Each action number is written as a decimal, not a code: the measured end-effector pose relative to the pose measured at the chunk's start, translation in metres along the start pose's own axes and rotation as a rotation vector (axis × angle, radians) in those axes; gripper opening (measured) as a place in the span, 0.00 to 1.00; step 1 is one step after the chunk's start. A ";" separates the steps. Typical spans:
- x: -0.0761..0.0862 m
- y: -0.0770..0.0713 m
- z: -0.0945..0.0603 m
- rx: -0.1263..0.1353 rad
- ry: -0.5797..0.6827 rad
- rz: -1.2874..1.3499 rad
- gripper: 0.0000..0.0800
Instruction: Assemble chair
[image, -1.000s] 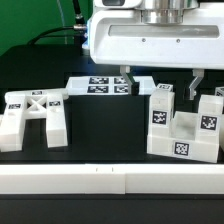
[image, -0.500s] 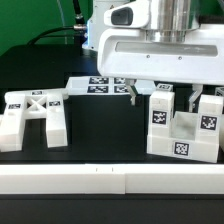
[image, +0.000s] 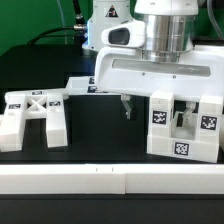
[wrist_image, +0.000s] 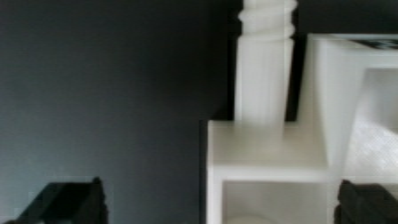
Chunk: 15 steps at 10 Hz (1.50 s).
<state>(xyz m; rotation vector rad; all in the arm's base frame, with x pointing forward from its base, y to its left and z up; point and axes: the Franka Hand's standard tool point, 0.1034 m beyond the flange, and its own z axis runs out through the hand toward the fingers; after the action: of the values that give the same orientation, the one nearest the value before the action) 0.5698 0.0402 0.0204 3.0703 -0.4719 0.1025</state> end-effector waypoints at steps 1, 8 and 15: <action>-0.001 0.000 0.003 -0.003 -0.003 -0.001 0.81; -0.006 0.005 0.015 -0.015 -0.016 -0.003 0.69; -0.004 0.004 0.005 -0.009 -0.020 -0.013 0.41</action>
Offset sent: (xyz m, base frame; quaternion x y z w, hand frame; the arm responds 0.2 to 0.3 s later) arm -0.0006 -0.0018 -0.0079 -0.0058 0.0063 -0.0006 1.0000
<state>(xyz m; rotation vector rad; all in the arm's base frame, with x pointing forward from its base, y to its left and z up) 0.5654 0.0372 0.0148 3.0679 -0.4522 0.0698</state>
